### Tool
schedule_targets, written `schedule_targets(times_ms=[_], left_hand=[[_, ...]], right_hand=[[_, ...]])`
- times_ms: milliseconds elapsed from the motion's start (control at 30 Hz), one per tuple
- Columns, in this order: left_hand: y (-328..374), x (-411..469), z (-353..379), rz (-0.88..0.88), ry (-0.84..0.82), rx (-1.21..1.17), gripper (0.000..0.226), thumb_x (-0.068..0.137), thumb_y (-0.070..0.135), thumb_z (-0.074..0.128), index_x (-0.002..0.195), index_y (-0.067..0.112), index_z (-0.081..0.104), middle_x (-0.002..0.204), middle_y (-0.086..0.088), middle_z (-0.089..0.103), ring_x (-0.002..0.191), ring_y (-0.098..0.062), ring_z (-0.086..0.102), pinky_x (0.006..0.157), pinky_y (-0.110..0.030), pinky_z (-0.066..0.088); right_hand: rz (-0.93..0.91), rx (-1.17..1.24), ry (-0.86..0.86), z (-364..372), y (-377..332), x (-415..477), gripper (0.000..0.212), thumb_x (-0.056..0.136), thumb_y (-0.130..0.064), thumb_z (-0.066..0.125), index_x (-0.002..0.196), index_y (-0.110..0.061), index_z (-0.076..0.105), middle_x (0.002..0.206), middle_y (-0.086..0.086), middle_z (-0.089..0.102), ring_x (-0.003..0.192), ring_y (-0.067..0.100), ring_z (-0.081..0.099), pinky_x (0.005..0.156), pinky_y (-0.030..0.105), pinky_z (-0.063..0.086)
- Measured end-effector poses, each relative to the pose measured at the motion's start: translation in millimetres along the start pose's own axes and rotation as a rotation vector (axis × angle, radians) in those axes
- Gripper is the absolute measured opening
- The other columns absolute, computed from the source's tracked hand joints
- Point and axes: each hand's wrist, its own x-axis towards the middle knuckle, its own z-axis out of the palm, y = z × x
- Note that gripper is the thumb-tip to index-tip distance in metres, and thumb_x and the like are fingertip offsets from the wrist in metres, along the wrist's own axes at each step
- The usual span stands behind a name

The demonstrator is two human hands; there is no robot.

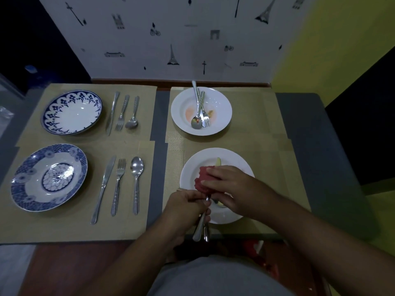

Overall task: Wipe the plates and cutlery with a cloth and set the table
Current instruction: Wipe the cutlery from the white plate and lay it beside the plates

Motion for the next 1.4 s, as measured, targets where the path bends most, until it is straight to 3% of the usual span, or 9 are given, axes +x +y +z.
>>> schedule_targets(times_ms=[200, 333, 433, 633, 800, 967, 1133, 1233, 1400], left_hand=[[-1, -1, -8, 0.033, 0.003, 0.053, 0.014, 0.089, -0.001, 0.069, 0.091, 0.008, 0.08, 0.088, -0.01, 0.078, 0.078, -0.023, 0.074, 0.064, -0.027, 0.058], [1, 2, -8, 0.045, 0.021, 0.054, 0.015, 0.089, -0.002, 0.069, 0.094, 0.008, 0.08, 0.086, -0.01, 0.078, 0.074, -0.023, 0.073, 0.067, -0.031, 0.059], [-3, 0, -4, 0.033, 0.02, 0.072, 0.015, 0.09, 0.0, 0.068, 0.095, 0.01, 0.079, 0.083, -0.006, 0.077, 0.073, -0.021, 0.074, 0.064, -0.028, 0.058], [0, -4, 0, 0.008, 0.034, 0.013, 0.015, 0.089, -0.001, 0.07, 0.098, 0.009, 0.077, 0.077, -0.006, 0.076, 0.06, -0.011, 0.069, 0.057, -0.021, 0.055], [2, -3, 4, 0.032, 0.052, -0.028, 0.015, 0.091, -0.001, 0.068, 0.094, 0.01, 0.078, 0.079, -0.01, 0.077, 0.061, -0.015, 0.07, 0.056, -0.022, 0.057], [7, -4, 3, 0.019, 0.058, -0.083, 0.016, 0.089, -0.003, 0.07, 0.099, 0.006, 0.077, 0.08, -0.012, 0.076, 0.059, -0.012, 0.069, 0.057, -0.021, 0.056], [9, -3, 4, 0.011, 0.059, -0.126, 0.017, 0.092, -0.003, 0.065, 0.094, 0.007, 0.079, 0.079, -0.011, 0.077, 0.061, -0.013, 0.069, 0.058, -0.021, 0.056], [9, -2, 3, -0.017, 0.066, -0.187, 0.017, 0.092, -0.004, 0.065, 0.099, 0.005, 0.077, 0.085, -0.014, 0.075, 0.063, -0.013, 0.068, 0.058, -0.022, 0.057], [13, -4, 4, -0.024, 0.029, -0.178, 0.017, 0.096, -0.002, 0.059, 0.103, 0.004, 0.073, 0.09, -0.017, 0.071, 0.071, -0.016, 0.067, 0.065, -0.026, 0.061]], right_hand=[[-0.126, -0.076, 0.05, 1, 1, 8, 0.041, 0.087, -0.014, 0.068, 0.127, -0.01, 0.062, 0.133, 0.007, 0.059, 0.13, 0.019, 0.045, 0.112, 0.036, 0.034], [-0.041, -0.077, 0.178, 0, -15, 1, 0.038, 0.089, -0.008, 0.063, 0.126, -0.009, 0.062, 0.132, 0.011, 0.058, 0.126, 0.022, 0.049, 0.112, 0.029, 0.034], [-0.085, -0.105, 0.159, -2, -20, -5, 0.033, 0.09, -0.012, 0.057, 0.122, -0.011, 0.066, 0.128, 0.009, 0.062, 0.12, 0.02, 0.052, 0.108, 0.029, 0.037], [0.068, -0.076, 0.307, -9, 1, 10, 0.04, 0.078, 0.001, 0.072, 0.115, -0.012, 0.069, 0.12, 0.006, 0.067, 0.117, 0.015, 0.055, 0.1, 0.033, 0.045], [-0.066, -0.091, 0.222, -4, -17, -1, 0.037, 0.079, -0.004, 0.071, 0.115, -0.012, 0.07, 0.122, 0.009, 0.066, 0.115, 0.016, 0.052, 0.1, 0.03, 0.041], [0.068, -0.061, 0.375, -18, 5, 18, 0.04, 0.076, 0.002, 0.074, 0.114, -0.012, 0.071, 0.117, 0.005, 0.069, 0.116, 0.012, 0.053, 0.096, 0.027, 0.041], [-0.02, -0.048, 0.268, -3, -14, 1, 0.043, 0.075, -0.002, 0.076, 0.116, -0.014, 0.069, 0.12, 0.006, 0.066, 0.106, 0.021, 0.059, 0.094, 0.034, 0.048], [0.061, -0.035, 0.299, -6, 2, 11, 0.044, 0.075, -0.001, 0.076, 0.116, -0.014, 0.069, 0.12, 0.004, 0.067, 0.109, 0.02, 0.061, 0.094, 0.036, 0.049], [0.192, -0.073, 0.37, -19, 20, 22, 0.039, 0.075, -0.002, 0.076, 0.112, -0.013, 0.072, 0.118, 0.005, 0.069, 0.103, 0.021, 0.062, 0.093, 0.024, 0.041]])
